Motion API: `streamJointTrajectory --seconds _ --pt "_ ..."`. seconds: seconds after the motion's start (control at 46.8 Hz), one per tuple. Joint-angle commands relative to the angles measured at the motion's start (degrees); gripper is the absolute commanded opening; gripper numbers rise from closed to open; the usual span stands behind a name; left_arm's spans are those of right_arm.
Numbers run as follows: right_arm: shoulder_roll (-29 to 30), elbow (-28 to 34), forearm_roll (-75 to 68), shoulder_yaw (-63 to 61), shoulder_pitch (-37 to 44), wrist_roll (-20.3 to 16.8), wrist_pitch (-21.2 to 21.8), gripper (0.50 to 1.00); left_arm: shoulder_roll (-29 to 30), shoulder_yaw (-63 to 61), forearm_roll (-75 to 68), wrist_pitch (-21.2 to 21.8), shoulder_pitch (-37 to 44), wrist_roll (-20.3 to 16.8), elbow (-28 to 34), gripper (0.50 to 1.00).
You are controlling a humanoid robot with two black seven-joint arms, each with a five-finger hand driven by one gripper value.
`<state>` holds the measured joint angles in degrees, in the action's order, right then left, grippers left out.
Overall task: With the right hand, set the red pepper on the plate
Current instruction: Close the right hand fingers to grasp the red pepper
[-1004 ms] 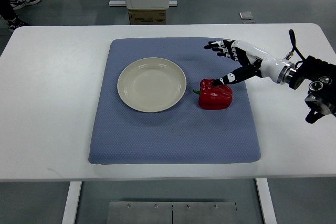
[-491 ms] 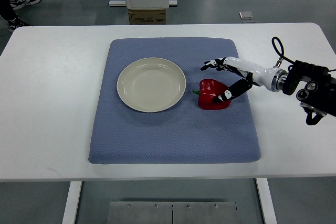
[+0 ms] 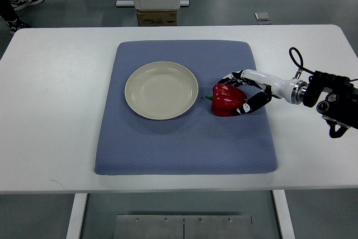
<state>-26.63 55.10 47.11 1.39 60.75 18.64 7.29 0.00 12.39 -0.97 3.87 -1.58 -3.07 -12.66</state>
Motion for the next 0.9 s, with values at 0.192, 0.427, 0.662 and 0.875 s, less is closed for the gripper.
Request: streamJointTrajectory --seconds 0.192,0.427,0.662,0.875 --pt "0.0 0.01 0.0 0.28 0.07 -0.01 0.0 0.891 0.0 0.0 0.0 0.0 0.0 0.0 0.0 1.0" --pt "0.09 0.01 0.0 0.28 -0.01 0.0 0.0 0.891 0.0 0.0 0.0 0.0 0.0 0.0 0.0 1.0" --pt "0.17 0.09 0.0 0.36 -0.19 0.17 0.09 0.649 0.0 0.0 0.0 0.0 0.0 0.0 0.0 1.0" --pt "0.09 -0.17 -0.18 0.19 0.69 -0.44 0.09 0.5 0.0 0.0 0.0 0.0 0.0 0.0 0.0 1.0"
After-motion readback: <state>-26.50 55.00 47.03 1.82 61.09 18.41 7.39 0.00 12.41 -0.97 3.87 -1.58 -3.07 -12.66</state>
